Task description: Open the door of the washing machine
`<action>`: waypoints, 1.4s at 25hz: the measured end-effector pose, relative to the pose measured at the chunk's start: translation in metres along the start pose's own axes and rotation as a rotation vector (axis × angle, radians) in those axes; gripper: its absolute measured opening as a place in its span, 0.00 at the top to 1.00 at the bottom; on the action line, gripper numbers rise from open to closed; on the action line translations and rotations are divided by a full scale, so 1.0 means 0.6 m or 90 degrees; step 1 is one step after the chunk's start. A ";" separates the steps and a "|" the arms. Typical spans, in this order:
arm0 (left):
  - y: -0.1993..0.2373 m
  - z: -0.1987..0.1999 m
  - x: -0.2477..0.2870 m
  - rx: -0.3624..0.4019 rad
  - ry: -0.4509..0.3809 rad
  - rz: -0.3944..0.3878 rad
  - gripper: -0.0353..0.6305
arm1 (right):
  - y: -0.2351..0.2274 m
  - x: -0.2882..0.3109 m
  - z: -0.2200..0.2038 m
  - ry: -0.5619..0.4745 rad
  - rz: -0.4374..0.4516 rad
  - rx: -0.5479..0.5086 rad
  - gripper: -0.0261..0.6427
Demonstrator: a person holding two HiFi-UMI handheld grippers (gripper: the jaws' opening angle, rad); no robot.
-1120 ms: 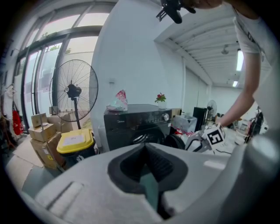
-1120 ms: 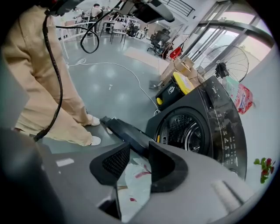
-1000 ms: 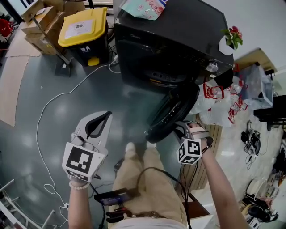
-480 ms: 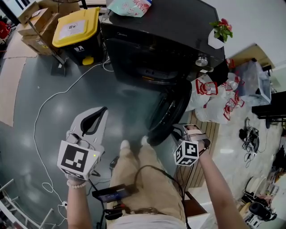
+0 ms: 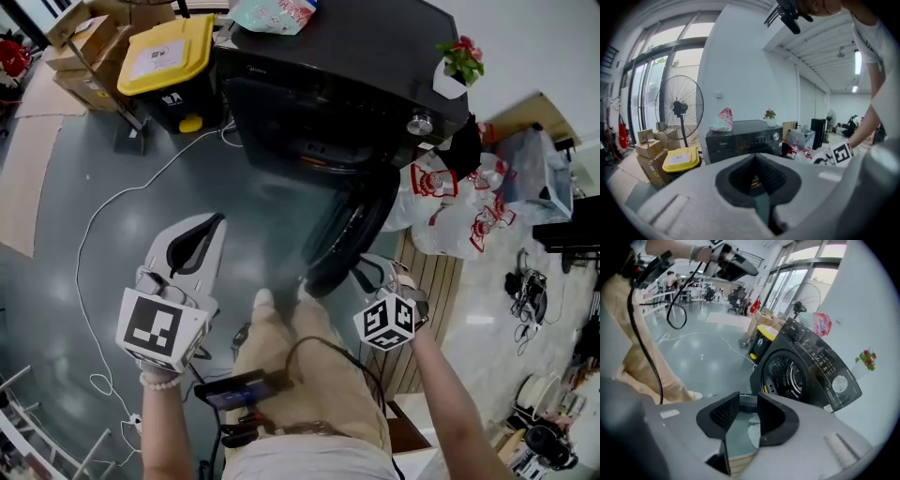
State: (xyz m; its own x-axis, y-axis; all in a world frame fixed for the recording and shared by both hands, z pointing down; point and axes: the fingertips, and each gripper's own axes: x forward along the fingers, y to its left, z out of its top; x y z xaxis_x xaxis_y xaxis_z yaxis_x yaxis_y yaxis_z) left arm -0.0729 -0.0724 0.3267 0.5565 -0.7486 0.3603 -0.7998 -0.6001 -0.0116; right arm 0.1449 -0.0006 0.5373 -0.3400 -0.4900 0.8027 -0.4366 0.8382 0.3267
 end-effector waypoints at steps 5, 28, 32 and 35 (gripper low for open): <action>-0.004 0.037 -0.027 0.003 -0.018 0.014 0.95 | -0.030 -0.060 0.094 -0.105 -0.018 0.141 0.85; -0.032 0.154 -0.130 0.009 -0.081 0.037 0.95 | -0.177 -0.326 0.325 -0.388 -0.100 0.317 0.96; -0.032 0.154 -0.134 0.006 -0.086 0.045 0.95 | -0.184 -0.329 0.333 -0.401 -0.095 0.325 0.96; -0.034 0.154 -0.139 0.013 -0.085 0.042 0.95 | -0.180 -0.327 0.339 -0.402 -0.091 0.324 0.96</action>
State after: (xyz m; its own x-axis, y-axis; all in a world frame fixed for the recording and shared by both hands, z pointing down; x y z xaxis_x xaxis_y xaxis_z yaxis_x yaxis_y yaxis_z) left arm -0.0825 -0.0236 0.2108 0.5285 -0.8171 0.2303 -0.8319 -0.5525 -0.0513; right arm 0.0894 -0.0434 0.2429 -0.5904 -0.7534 0.2895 -0.7838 0.6207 0.0169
